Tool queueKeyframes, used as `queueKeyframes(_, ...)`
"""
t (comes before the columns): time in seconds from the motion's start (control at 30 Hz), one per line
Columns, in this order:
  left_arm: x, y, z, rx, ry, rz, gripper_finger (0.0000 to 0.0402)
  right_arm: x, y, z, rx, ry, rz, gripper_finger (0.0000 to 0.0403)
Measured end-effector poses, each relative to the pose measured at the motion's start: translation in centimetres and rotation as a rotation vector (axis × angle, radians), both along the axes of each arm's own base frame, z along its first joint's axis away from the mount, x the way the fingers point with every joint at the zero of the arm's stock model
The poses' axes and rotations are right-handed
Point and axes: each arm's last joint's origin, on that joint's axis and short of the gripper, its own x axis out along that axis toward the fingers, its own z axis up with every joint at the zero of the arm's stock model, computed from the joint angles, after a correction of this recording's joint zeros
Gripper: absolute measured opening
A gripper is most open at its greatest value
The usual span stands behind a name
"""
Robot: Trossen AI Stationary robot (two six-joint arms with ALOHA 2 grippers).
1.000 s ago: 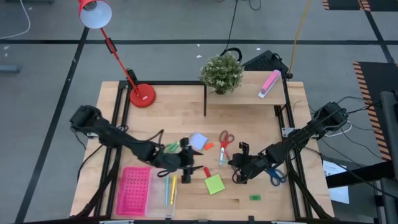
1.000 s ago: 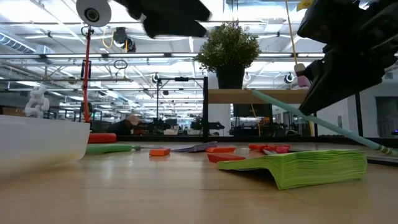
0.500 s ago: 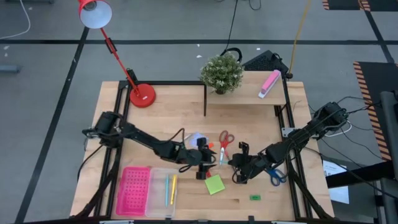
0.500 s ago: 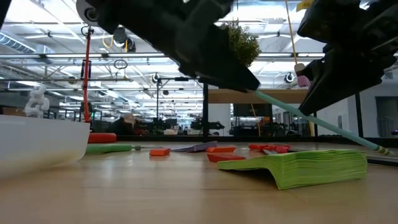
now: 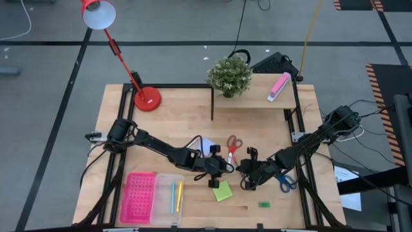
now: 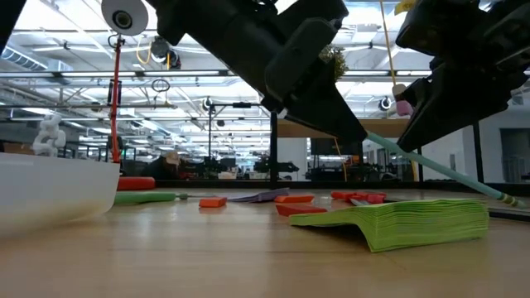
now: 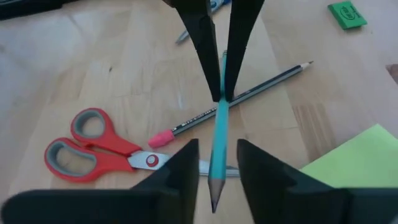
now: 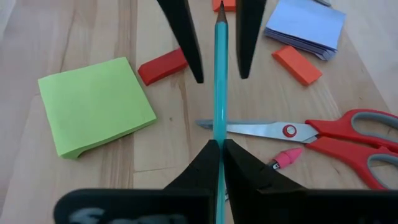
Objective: Pack school essentials
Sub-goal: Put the light blue pencil into the pink supply box
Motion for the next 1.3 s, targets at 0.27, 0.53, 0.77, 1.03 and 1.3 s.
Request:
queueKeyframes(0.27,0.0,-0.1,0.0,0.014,0.001,-0.021,0.0028,0.0,0.0,0.0,0.0,-0.002,0.001,0.0011)
queueKeyframes(0.53,-0.2,0.0,0.1,-0.002,0.027,-0.033,0.0034,-0.2,0.2,0.2,-0.056,-0.037,-0.017,0.0033)
queueKeyframes(0.77,-3.0,-1.0,3.9,-0.04,0.097,0.032,0.0016,-1.4,0.4,3.4,-0.06,-0.189,-0.048,0.0099)
queueKeyframes(1.03,-9.6,-5.4,10.0,-0.065,0.079,0.124,0.003,-3.0,0.7,6.0,-0.069,-0.289,-0.005,0.0124)
queueKeyframes(1.3,-17.7,-10.7,12.9,-0.195,0.09,0.148,0.0014,-2.5,0.5,5.2,-0.15,-0.248,0.024,0.011)
